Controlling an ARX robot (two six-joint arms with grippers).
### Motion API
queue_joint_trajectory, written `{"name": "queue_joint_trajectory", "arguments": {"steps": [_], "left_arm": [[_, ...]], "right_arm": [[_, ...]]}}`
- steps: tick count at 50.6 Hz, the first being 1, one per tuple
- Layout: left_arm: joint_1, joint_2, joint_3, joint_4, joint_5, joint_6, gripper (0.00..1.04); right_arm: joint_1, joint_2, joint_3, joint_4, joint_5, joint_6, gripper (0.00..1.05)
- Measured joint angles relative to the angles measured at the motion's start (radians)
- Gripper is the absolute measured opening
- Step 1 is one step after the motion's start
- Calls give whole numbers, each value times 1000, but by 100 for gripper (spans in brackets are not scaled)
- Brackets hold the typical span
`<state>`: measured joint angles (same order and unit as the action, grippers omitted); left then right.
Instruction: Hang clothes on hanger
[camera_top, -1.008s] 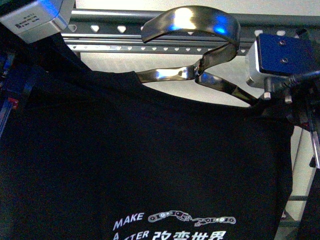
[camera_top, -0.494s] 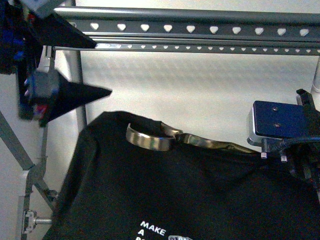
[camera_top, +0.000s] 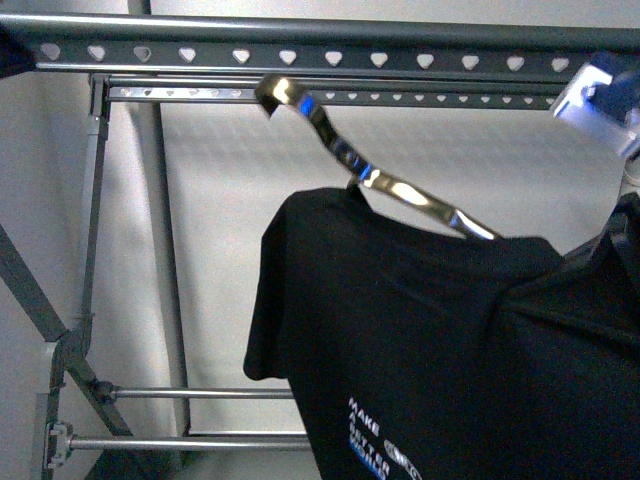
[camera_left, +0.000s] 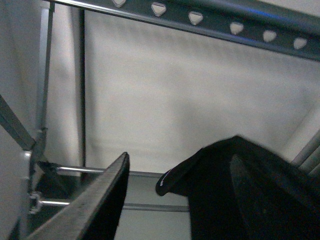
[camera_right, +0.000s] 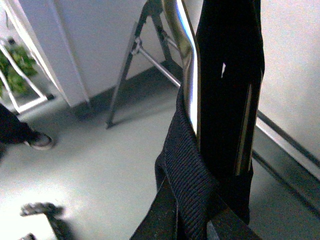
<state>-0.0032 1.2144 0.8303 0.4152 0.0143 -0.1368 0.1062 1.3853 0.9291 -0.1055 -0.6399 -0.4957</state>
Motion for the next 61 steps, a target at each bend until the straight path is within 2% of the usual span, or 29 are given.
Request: {"name": "queue_joint_trajectory", "arguments": {"steps": [2, 7, 15, 24, 32, 47, 61], "left_arm": [[0, -34, -59, 30, -7, 45, 52], [2, -102, -229, 101, -15, 102, 29], [3, -182, -380, 160, -15, 120, 3], [2, -287, -524, 199, -14, 129, 4], [2, -365, -610, 201, -15, 131, 4], [2, -510, -711, 166, -14, 131, 4], [2, -653, -768, 79, -15, 132, 4]], "right_arm": [[2, -14, 1, 3, -12, 94, 4], [21, -44, 14, 74, -41, 443, 4], [47, -46, 79, 124, -39, 725, 4], [35, 25, 233, 218, 20, 1112, 4], [21, 118, 363, 212, 76, 1294, 4], [15, 240, 403, 168, 126, 1365, 4], [-71, 308, 434, 200, 108, 1375, 4]]}}
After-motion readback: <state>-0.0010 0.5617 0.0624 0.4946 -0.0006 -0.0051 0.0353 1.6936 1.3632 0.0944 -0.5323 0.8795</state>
